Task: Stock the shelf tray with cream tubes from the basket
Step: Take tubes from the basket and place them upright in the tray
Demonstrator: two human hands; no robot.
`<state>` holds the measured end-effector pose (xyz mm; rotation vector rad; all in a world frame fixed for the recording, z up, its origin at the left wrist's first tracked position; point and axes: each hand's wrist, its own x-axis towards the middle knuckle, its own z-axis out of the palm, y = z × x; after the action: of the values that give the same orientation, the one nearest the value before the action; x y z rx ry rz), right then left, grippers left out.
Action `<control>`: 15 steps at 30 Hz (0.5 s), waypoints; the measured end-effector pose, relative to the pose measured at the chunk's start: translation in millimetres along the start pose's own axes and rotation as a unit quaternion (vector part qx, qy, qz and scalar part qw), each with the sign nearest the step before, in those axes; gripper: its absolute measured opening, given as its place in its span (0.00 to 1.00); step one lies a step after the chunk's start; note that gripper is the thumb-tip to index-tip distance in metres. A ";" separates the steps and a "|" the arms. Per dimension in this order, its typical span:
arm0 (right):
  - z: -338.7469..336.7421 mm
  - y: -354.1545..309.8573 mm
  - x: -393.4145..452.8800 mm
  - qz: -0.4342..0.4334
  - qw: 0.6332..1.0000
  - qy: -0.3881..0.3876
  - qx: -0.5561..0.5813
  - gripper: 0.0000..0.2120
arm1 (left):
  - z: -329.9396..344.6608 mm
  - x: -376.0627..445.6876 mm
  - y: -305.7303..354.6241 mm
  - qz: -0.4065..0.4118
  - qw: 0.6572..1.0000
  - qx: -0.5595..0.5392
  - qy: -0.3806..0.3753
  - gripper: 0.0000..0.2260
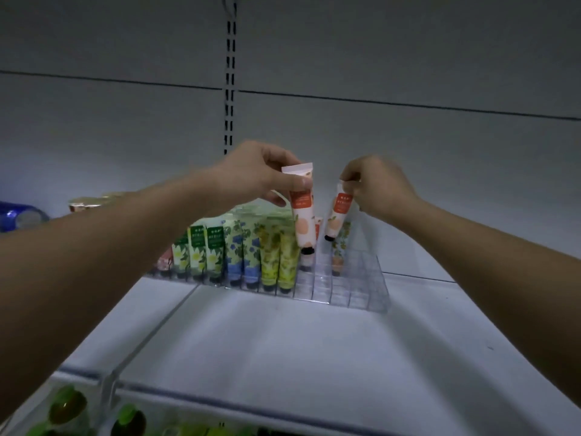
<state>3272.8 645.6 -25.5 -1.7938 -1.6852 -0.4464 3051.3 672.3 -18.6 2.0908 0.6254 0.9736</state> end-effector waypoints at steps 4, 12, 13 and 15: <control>23.7 3.4 8.8 -0.009 0.999 -0.023 -0.048 0.10 | -6.0 23.8 -1.4 0.010 1.000 0.016 0.001 0.07; 52.9 -4.9 -1.0 0.001 0.987 -0.114 -0.112 0.11 | -3.9 39.7 -10.3 0.015 0.999 0.045 0.022 0.07; 55.3 -4.2 -5.2 0.005 0.987 -0.110 -0.113 0.11 | -1.9 39.3 -10.1 0.016 0.998 0.045 0.029 0.06; 55.3 -2.3 -11.3 0.006 0.991 -0.079 -0.103 0.10 | 3.3 37.3 -8.1 0.015 0.998 0.050 0.036 0.05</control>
<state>3259.7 672.6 -73.4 -2.0337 -1.7893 -0.5010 3075.2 701.0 -10.1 2.1657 0.6952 1.0587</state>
